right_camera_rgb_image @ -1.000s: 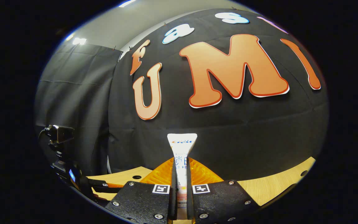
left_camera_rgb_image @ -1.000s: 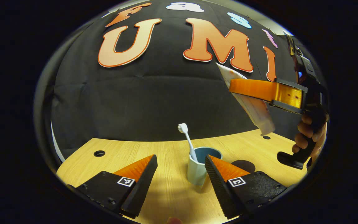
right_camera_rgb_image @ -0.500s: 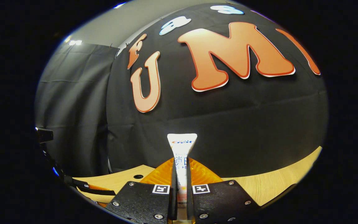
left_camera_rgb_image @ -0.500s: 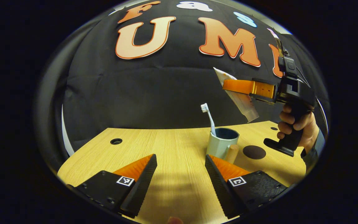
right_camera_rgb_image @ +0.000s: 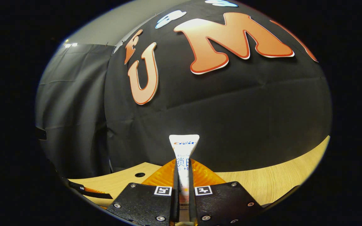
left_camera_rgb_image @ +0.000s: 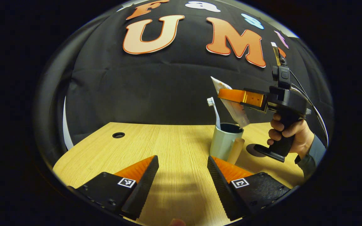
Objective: Put the toothbrush and toothpaste on the desktop into the cup, then pick up the cup and place it on the coaster on the desktop.
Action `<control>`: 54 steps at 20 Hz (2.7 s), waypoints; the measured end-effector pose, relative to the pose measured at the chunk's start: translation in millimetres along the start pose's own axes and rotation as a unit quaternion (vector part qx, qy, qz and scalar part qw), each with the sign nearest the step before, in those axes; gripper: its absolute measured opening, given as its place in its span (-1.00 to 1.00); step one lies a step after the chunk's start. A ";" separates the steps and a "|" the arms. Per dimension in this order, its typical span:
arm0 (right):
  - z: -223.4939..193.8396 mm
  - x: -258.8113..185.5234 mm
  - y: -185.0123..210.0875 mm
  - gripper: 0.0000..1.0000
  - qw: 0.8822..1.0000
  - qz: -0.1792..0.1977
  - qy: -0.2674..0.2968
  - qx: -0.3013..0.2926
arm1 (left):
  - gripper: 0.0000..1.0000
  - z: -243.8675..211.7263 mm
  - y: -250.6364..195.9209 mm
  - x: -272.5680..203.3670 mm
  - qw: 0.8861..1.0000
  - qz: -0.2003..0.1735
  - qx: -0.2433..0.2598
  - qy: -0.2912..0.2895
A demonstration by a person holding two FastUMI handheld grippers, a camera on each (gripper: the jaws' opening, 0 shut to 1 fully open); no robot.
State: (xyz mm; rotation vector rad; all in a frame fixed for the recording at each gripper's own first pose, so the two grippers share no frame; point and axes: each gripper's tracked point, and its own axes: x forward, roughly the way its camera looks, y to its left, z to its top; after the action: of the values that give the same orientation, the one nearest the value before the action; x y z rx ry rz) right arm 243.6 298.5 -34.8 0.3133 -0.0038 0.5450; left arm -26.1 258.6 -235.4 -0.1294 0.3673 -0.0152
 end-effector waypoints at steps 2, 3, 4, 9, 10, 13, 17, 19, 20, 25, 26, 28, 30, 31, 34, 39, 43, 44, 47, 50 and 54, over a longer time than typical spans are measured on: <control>-2.4 4.7 -1.6 -0.76 1.000 -0.001 -0.004 0.010 | 0.89 -6.2 0.5 0.6 1.000 0.001 -0.003 0.008; -6.7 6.0 -1.8 -0.76 1.000 -0.001 -0.003 0.014 | 0.89 -7.0 0.6 1.5 1.000 0.001 -0.004 0.010; -10.9 7.5 -2.3 -0.76 1.000 -0.003 0.000 0.013 | 0.89 -8.2 0.6 2.6 1.000 0.001 -0.005 0.011; -23.2 11.8 -7.3 -0.74 1.000 -0.010 0.007 0.012 | 0.89 -10.1 -3.7 4.5 1.000 -0.005 -0.010 0.018; -25.2 11.7 -7.9 -0.72 1.000 -0.011 0.010 0.009 | 0.89 -12.9 -4.4 2.3 1.000 -0.005 -0.010 0.020; -31.3 7.7 -2.2 -0.65 0.999 -0.003 0.031 -0.012 | 0.89 -10.1 -2.5 2.2 1.000 0.002 -0.001 0.020; -39.4 -3.5 -1.1 -0.60 0.997 -0.004 0.062 -0.052 | 0.92 -5.4 -7.2 -1.7 1.000 -0.003 -0.001 0.014; -44.3 -7.9 -2.9 -0.58 0.994 -0.005 0.084 -0.071 | 0.92 -1.8 -12.1 -3.6 1.000 -0.006 0.002 0.009; -44.2 -14.3 -3.2 -0.51 0.993 -0.005 0.089 -0.081 | 0.92 -2.6 -15.4 -5.6 1.000 -0.009 0.003 0.007; -22.0 -46.8 -7.0 -0.47 0.992 -0.009 0.079 -0.094 | 0.92 6.0 -32.1 -11.7 1.000 -0.019 -0.002 0.002; -12.9 -52.9 -7.4 -0.46 0.993 -0.010 0.072 -0.093 | 0.92 11.8 -34.6 -14.1 1.000 -0.019 -0.002 0.000; 7.6 -65.7 -10.6 -0.41 0.994 -0.016 0.057 -0.092 | 0.92 22.8 -37.8 -18.7 1.000 -0.014 0.004 -0.007; 20.4 -82.9 -15.0 -0.22 0.994 -0.022 0.053 -0.090 | 0.91 35.7 -43.4 -20.0 1.000 -0.013 0.011 -0.016; 25.1 -93.2 -16.9 -0.14 0.994 -0.025 0.052 -0.091 | 0.91 42.4 -48.0 -20.8 1.000 -0.017 0.010 -0.021; 43.8 -126.4 -24.7 0.19 0.993 -0.035 0.043 -0.108 | 0.90 55.5 -62.3 -21.0 0.999 -0.023 0.009 -0.032; 86.9 -175.9 -29.5 0.55 0.993 -0.042 0.011 -0.113 | 0.91 80.5 -91.2 -16.9 0.999 -0.027 0.031 -0.035; 110.9 -213.6 -35.9 0.60 0.989 -0.057 -0.007 -0.139 | 0.90 89.5 -107.8 -6.5 0.999 -0.022 0.034 -0.020; 117.0 -224.2 -36.6 0.62 0.987 -0.060 -0.014 -0.147 | 0.90 91.8 -110.8 -2.9 0.999 -0.020 0.034 -0.015; 133.4 -250.7 -41.6 0.62 0.983 -0.070 -0.029 -0.165 | 0.90 97.3 -120.2 5.4 0.999 -0.022 0.038 0.006; 146.1 -276.5 -49.9 0.66 0.980 -0.085 -0.039 -0.176 | 0.90 101.3 -125.1 14.0 0.998 -0.022 0.035 0.040; 156.1 -303.4 -62.3 0.70 0.977 -0.101 -0.042 -0.182 | 0.90 103.6 -128.8 23.5 0.995 -0.022 0.032 0.092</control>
State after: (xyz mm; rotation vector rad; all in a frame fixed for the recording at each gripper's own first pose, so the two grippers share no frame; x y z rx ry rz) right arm 27.9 47.8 69.6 -0.0231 -0.1503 0.3197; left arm 34.1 142.7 -131.4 -0.0738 0.5467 -0.0835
